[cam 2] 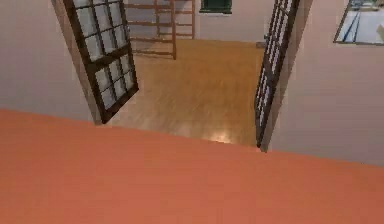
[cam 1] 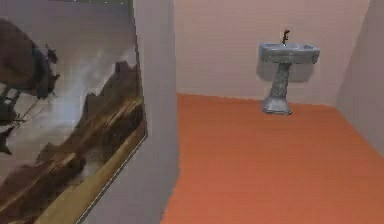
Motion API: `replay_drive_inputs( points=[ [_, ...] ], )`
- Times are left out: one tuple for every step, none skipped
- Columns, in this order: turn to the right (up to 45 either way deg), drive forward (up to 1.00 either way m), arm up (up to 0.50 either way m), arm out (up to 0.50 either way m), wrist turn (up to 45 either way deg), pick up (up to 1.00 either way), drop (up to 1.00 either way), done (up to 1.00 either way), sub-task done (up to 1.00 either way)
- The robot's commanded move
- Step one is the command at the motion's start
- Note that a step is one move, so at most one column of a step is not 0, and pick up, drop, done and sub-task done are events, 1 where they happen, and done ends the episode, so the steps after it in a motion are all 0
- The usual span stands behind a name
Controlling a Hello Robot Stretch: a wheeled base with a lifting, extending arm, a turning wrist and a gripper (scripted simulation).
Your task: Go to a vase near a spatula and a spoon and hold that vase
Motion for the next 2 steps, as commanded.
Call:
replay_drive_inputs(
  points=[
    [45.0,0.00,0.00,0.00,0.0,0.00,0.00,0.00,0.00],
    [45.0,0.00,0.00,0.00,0.0,0.00,0.00,0.00,0.00]
  ],
)
